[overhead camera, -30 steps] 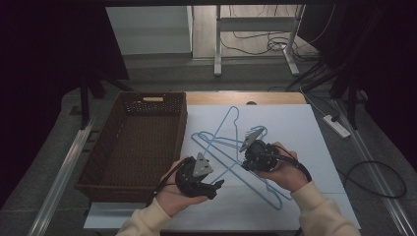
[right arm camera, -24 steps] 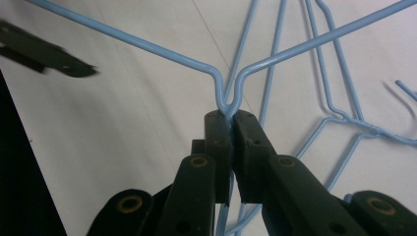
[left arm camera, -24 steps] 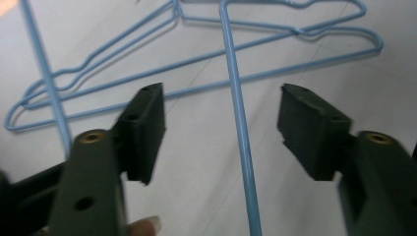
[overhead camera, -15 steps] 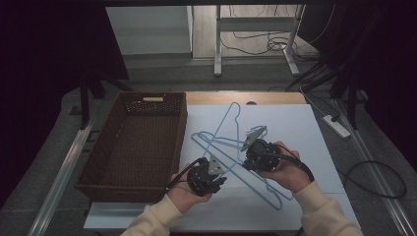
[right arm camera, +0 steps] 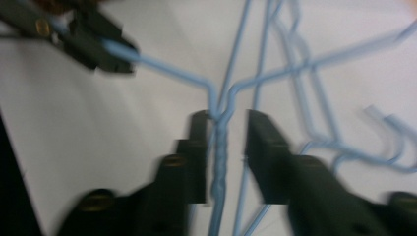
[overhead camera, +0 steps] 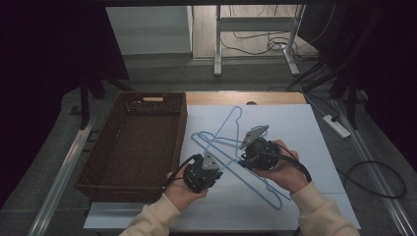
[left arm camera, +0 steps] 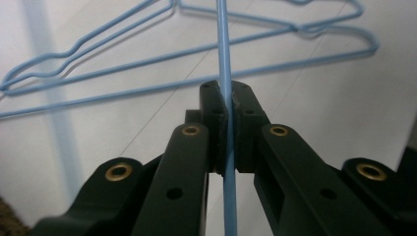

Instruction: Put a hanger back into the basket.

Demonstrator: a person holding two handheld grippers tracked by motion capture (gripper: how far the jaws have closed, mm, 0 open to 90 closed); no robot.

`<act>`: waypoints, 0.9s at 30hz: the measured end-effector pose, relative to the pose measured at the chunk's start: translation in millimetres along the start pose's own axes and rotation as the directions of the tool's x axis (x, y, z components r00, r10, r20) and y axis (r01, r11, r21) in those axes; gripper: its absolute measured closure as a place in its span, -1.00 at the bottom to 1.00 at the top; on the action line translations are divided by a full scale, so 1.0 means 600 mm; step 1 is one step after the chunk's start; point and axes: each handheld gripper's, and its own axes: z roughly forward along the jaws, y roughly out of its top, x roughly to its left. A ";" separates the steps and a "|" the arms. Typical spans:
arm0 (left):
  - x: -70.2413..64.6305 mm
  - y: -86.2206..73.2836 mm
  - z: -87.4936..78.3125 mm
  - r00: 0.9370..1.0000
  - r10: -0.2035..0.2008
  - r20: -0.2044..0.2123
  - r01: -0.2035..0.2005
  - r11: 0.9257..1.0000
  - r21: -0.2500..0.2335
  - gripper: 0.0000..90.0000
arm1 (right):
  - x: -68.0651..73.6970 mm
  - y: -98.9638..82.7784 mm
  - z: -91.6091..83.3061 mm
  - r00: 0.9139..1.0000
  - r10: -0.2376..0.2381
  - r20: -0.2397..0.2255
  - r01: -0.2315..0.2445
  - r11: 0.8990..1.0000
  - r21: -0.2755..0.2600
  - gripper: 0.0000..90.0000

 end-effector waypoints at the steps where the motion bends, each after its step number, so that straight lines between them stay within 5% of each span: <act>1: 0.002 -0.001 0.001 1.000 -0.007 0.009 0.007 1.000 0.000 0.91 | 0.004 0.000 -0.020 0.999 0.000 0.033 0.004 0.994 -0.110 0.18; 2: 0.002 -0.001 0.001 1.000 -0.007 0.009 0.007 1.000 0.000 0.91 | 0.004 0.000 -0.020 0.999 0.000 0.033 0.004 0.994 -0.110 0.18; 3: 0.003 -0.002 0.002 1.000 -0.010 0.000 0.010 1.000 -0.007 0.91 | 0.006 -0.001 -0.032 0.999 0.006 0.052 0.003 0.986 -0.167 0.10; 6: 0.007 -0.002 0.000 1.000 -0.025 0.006 0.025 1.000 -0.011 0.92 | 0.015 -0.006 -0.071 0.993 0.023 0.113 0.014 0.950 -0.313 -0.11; 9: 0.012 -0.002 -0.006 0.999 -0.039 0.010 0.039 0.999 -0.027 0.92 | 0.018 -0.020 -0.112 0.990 0.064 0.125 -0.002 0.895 -0.446 -0.15; 10: 0.014 -0.002 -0.008 0.999 -0.042 0.006 0.042 0.999 -0.035 0.92 | 0.018 -0.032 -0.134 0.990 0.079 0.120 -0.007 0.862 -0.507 -0.15; 11: 0.015 -0.002 -0.011 0.999 -0.049 0.003 0.049 0.998 -0.044 0.92 | 0.019 -0.039 -0.143 0.989 0.081 0.121 -0.004 0.847 -0.532 -0.15; 12: 0.018 -0.001 -0.017 0.998 -0.057 0.001 0.057 0.997 -0.058 0.92 | 0.020 -0.047 -0.150 0.988 0.090 0.123 -0.007 0.833 -0.553 -0.15; 13: 0.018 -0.001 -0.017 0.998 -0.057 0.001 0.057 0.997 -0.058 0.92 | 0.020 -0.047 -0.150 0.988 0.090 0.123 -0.007 0.833 -0.553 -0.15; 15: 0.023 0.000 -0.029 0.997 -0.072 0.008 0.072 0.994 -0.079 0.92 | 0.019 -0.072 -0.160 0.989 0.103 0.107 -0.022 0.814 -0.580 -0.16; 18: 0.027 0.003 -0.043 0.997 -0.081 0.019 0.083 0.991 -0.102 0.92 | 0.019 -0.090 -0.158 0.988 0.112 0.104 -0.032 0.815 -0.578 -0.18; 23: 0.037 0.007 -0.072 0.994 -0.106 0.038 0.110 0.982 -0.153 0.92 | 0.007 -0.130 -0.133 0.986 0.154 0.072 -0.090 0.833 -0.545 -0.19; 27: 0.053 0.008 -0.099 0.991 -0.126 0.045 0.132 0.974 -0.184 0.92 | -0.006 -0.158 -0.106 0.978 0.201 0.053 -0.144 0.839 -0.525 -0.19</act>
